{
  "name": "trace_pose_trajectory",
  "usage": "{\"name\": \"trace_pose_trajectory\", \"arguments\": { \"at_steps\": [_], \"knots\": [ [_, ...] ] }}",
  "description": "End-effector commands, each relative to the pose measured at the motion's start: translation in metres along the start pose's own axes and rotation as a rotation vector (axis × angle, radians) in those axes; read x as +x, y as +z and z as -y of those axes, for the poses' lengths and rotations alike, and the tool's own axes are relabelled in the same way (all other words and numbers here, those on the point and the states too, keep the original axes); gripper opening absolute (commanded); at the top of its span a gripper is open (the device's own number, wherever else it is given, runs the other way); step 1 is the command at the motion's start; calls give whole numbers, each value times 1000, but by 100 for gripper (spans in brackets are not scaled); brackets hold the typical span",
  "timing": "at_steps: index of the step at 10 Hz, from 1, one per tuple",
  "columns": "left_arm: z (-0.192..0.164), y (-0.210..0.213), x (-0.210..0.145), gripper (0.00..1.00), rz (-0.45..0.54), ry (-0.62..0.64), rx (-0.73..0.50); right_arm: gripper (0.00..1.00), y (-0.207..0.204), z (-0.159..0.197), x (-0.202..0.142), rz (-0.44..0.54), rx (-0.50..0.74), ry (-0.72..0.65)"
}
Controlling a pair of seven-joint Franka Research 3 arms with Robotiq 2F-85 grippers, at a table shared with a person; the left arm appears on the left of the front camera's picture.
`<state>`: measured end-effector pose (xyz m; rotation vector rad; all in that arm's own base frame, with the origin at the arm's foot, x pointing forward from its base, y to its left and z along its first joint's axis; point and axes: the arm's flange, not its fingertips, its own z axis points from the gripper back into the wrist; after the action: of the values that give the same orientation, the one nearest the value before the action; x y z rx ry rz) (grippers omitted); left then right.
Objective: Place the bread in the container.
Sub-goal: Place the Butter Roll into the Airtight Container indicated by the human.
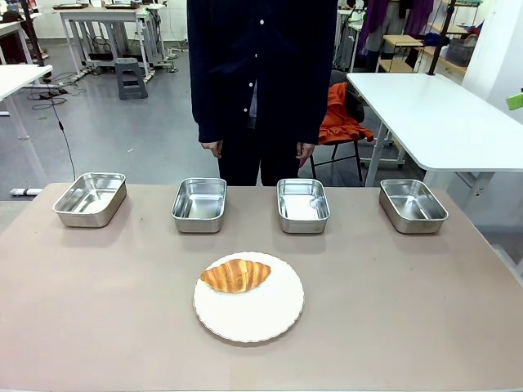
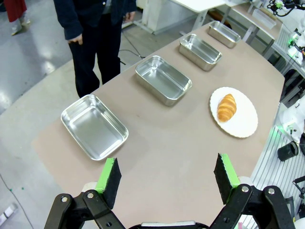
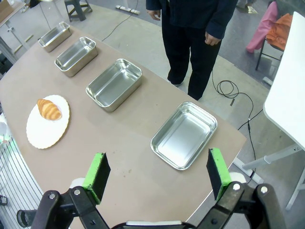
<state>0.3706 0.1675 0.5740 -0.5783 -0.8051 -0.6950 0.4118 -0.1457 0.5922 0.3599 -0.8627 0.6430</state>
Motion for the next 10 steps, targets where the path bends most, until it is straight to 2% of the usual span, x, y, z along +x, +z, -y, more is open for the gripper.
{"name": "trace_pose_trajectory", "arguments": {
  "at_steps": [1,10],
  "knots": [
    [0,2,-1,100,4,-15,-4,100,0,1,1,6,2,5],
    [0,2,-1,100,4,-15,-4,100,0,1,1,6,2,5]
  ]
}}
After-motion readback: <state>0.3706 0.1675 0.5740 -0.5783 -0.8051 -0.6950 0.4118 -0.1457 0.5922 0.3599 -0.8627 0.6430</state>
